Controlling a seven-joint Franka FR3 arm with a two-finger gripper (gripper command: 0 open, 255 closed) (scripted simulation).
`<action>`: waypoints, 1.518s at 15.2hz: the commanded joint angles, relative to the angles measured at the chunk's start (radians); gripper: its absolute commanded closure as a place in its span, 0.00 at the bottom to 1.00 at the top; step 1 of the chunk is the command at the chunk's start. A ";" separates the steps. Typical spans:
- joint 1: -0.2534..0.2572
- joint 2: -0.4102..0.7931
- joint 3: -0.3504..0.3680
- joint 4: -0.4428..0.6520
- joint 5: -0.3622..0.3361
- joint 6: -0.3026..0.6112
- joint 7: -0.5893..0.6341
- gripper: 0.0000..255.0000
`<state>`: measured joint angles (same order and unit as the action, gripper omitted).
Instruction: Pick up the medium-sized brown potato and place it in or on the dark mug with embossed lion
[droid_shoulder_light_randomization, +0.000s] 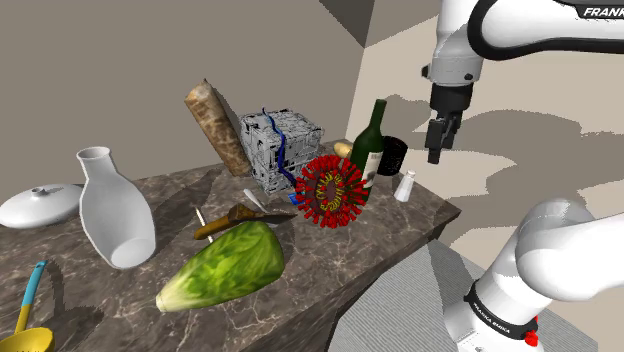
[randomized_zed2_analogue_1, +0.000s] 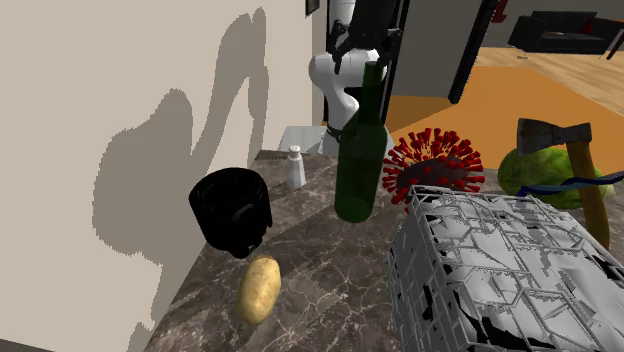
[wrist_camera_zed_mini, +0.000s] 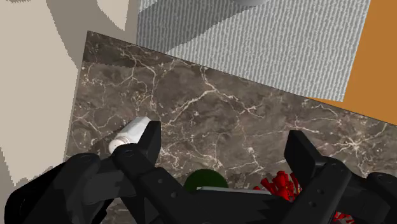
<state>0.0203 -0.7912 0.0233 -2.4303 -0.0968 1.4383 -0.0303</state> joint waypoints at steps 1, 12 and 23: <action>0.000 0.000 0.000 0.000 0.000 0.000 0.000 0.00; -0.043 0.393 -0.103 0.145 -0.038 0.269 -0.072 0.00; -0.078 0.814 -0.175 0.445 0.009 0.406 -0.164 0.00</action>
<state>-0.0534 -0.0229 -0.1458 -2.0189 -0.0953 1.8302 -0.1839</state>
